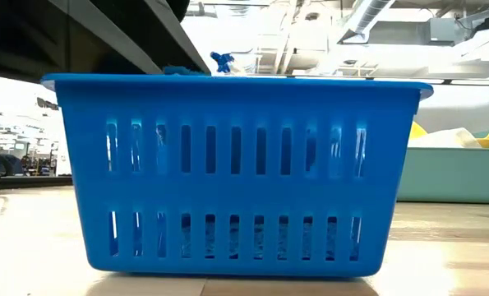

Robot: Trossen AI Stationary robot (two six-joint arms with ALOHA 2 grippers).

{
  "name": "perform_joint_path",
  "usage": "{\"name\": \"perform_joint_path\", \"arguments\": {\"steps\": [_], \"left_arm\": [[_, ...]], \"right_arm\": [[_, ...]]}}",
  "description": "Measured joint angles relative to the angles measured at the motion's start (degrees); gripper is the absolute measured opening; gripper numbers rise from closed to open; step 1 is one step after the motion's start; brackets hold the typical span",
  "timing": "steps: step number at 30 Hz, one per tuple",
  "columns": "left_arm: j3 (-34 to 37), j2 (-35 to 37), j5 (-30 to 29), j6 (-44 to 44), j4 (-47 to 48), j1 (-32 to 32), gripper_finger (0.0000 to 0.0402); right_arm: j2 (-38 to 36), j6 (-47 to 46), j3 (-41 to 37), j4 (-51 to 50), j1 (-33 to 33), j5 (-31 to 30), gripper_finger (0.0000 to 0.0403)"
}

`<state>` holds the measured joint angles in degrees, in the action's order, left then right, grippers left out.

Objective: Pick & Place Kitchen Items
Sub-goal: Put the blue sponge into the blue basket, then adjust the blue basket

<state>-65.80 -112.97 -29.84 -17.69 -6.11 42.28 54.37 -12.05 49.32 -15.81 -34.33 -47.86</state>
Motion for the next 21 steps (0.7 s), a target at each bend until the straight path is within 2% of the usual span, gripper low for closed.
{"name": "perform_joint_path", "arguments": {"steps": [12,21], "left_arm": [[0.00,0.22,0.03,1.13,0.11,-0.07,0.0137],[0.00,0.27,-1.36,0.39,0.13,0.29,0.0152]], "right_arm": [[0.00,-0.02,0.00,0.00,-0.02,0.02,0.0336],[0.00,-0.02,0.00,-0.02,0.00,0.02,0.0336]]}}
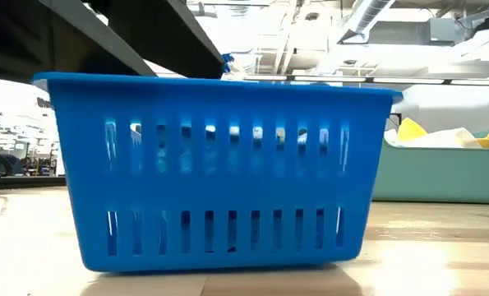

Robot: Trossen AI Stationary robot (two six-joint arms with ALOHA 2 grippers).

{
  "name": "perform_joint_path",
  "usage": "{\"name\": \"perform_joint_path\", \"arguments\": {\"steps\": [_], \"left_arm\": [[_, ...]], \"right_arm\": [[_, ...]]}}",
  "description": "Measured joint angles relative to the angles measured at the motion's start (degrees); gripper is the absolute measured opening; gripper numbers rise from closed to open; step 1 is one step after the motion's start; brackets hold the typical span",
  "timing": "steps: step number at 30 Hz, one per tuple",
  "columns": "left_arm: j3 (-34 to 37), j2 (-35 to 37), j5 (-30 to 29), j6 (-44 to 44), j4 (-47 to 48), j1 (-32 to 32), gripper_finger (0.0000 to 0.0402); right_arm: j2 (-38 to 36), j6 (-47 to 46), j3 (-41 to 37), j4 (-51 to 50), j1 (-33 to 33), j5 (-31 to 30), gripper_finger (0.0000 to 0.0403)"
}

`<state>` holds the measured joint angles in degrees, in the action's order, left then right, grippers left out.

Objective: Pick & Place Kitchen Items
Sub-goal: Adjust the blue basket

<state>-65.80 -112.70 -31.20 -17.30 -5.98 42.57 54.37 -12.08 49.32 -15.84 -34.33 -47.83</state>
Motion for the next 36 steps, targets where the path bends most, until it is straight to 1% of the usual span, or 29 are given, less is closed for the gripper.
{"name": "perform_joint_path", "arguments": {"steps": [4,6,8,10,13,17,18,20,22,23,27,31,36], "left_arm": [[0.02,1.66,-2.54,-0.20,0.84,0.93,0.0148],[0.02,2.80,-5.28,0.39,2.04,1.84,0.0146],[0.02,3.89,-7.99,2.82,4.62,2.76,0.0143],[0.02,4.91,-11.05,7.57,9.45,3.58,0.0139],[0.02,6.31,-15.03,18.35,18.38,3.77,0.0128],[0.28,6.60,-15.65,31.65,30.10,1.79,0.0094],[1.07,6.60,-15.75,33.72,30.88,1.07,0.0082],[3.66,6.60,-14.37,35.57,30.14,-0.73,0.0052],[6.14,6.58,-11.07,35.78,29.33,-2.54,0.0018],[7.20,6.58,-9.83,35.80,28.13,-3.47,0.0009],[9.72,6.58,-8.82,34.25,23.94,-5.66,0.0010],[9.71,6.58,-8.60,32.37,22.39,-5.95,0.0002],[9.72,6.58,-8.46,31.13,20.25,-5.89,0.0002]], "right_arm": [[0.00,0.00,0.00,0.00,-0.01,0.02,0.0336],[-0.01,0.00,0.00,-0.02,-0.01,0.02,0.0336],[-0.02,0.00,0.00,-0.02,-0.02,0.02,0.0336],[-0.02,0.00,0.00,-0.02,-0.02,0.02,0.0336],[-0.02,-0.01,0.00,-0.01,-0.02,0.02,0.0336],[-0.02,-0.04,0.00,0.03,-0.02,0.02,0.0336],[-0.02,-0.10,0.00,0.04,-0.02,0.02,0.0336],[-0.02,-0.15,0.00,0.13,-0.02,0.02,0.0336],[-0.02,-0.15,0.00,0.32,-0.05,0.02,0.0336],[-0.02,-0.15,0.00,0.39,-0.04,0.02,0.0336],[-0.02,-0.12,0.00,0.39,-0.04,0.02,0.0336],[-0.02,0.04,0.00,-0.05,-0.04,0.02,0.0336],[-0.02,0.03,0.00,-0.11,-0.04,0.27,0.0336]]}}
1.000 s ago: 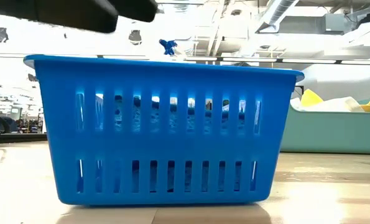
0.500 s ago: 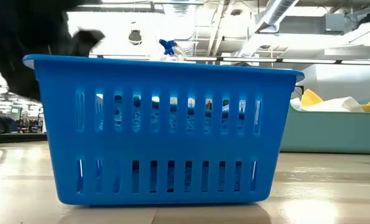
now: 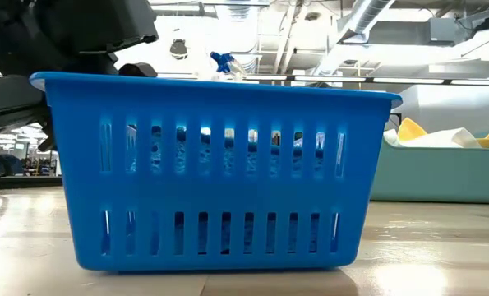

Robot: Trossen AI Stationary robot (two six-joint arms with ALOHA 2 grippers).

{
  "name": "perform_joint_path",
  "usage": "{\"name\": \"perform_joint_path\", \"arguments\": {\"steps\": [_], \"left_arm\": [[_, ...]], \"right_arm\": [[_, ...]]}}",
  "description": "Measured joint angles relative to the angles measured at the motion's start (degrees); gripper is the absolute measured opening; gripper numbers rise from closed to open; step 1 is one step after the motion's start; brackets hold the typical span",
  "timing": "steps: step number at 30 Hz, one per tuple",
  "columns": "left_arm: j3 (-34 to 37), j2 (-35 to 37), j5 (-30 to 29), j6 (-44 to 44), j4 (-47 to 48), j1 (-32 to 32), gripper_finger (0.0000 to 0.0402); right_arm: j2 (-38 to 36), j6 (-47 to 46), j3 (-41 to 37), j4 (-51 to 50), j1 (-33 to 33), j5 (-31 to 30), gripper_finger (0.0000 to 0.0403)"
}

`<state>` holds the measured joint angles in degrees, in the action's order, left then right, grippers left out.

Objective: Pick & Place Kitchen Items
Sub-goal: Adjust the blue basket, then put the green microfiber towel into the green bin

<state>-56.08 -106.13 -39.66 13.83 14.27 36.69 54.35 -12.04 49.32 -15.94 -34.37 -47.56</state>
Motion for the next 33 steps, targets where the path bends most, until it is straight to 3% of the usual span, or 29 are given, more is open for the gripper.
{"name": "perform_joint_path", "arguments": {"steps": [22,27,33], "left_arm": [[1.34,-0.07,-0.31,-4.18,-7.85,-1.58,0.0003],[3.14,0.08,-2.88,-0.86,-5.47,-1.49,0.0003],[4.55,5.07,-2.93,7.79,1.88,-0.77,0.0003]], "right_arm": [[0.00,-0.01,0.00,0.13,0.00,1.26,0.0336],[0.00,-0.01,0.00,0.11,0.00,1.26,0.0336],[0.00,-0.01,0.00,0.08,0.00,1.26,0.0336]]}}
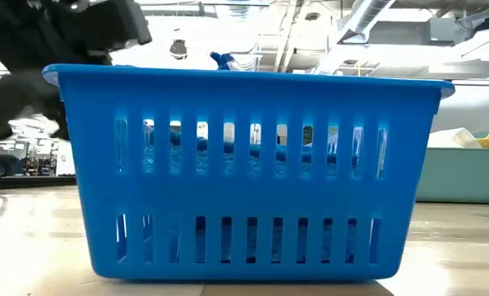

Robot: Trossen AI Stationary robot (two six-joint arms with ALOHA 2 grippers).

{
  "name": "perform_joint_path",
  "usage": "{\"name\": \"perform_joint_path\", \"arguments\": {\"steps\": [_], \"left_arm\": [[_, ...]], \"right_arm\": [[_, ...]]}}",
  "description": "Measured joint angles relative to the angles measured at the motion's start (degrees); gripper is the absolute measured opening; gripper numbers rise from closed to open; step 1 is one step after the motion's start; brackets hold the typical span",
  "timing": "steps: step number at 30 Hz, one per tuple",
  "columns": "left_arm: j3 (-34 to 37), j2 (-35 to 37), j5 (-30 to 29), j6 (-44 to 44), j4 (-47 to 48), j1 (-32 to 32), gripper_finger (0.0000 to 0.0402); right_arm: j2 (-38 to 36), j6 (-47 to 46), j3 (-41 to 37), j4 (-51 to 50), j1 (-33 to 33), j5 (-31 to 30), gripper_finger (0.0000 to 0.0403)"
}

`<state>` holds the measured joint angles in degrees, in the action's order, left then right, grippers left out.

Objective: Pick & Place Kitchen Items
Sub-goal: Put the green microfiber towel into the green bin

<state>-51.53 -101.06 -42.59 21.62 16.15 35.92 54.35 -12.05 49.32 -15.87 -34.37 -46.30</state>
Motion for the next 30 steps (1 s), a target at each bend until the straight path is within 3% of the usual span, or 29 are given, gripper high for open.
{"name": "perform_joint_path", "arguments": {"steps": [6,12,17,23,30], "left_arm": [[5.17,7.54,0.43,7.27,-1.93,2.48,0.0003],[10.48,16.80,5.51,15.96,-2.34,6.42,0.0020],[12.60,23.28,5.63,12.34,-6.68,9.89,0.0056],[12.68,28.28,10.19,8.77,-7.06,14.08,0.0111],[12.68,31.11,17.78,16.61,-2.47,16.32,0.0171]], "right_arm": [[0.02,-0.01,-0.02,-0.17,0.00,0.00,0.0336],[0.00,-0.02,-0.02,0.17,-0.04,0.00,0.0336],[0.02,-0.02,-0.02,0.12,-0.04,0.00,0.0336],[0.02,-0.04,-0.02,0.17,-0.50,0.00,0.0336],[0.02,-0.04,-0.02,0.49,-0.65,0.00,0.0336]]}}
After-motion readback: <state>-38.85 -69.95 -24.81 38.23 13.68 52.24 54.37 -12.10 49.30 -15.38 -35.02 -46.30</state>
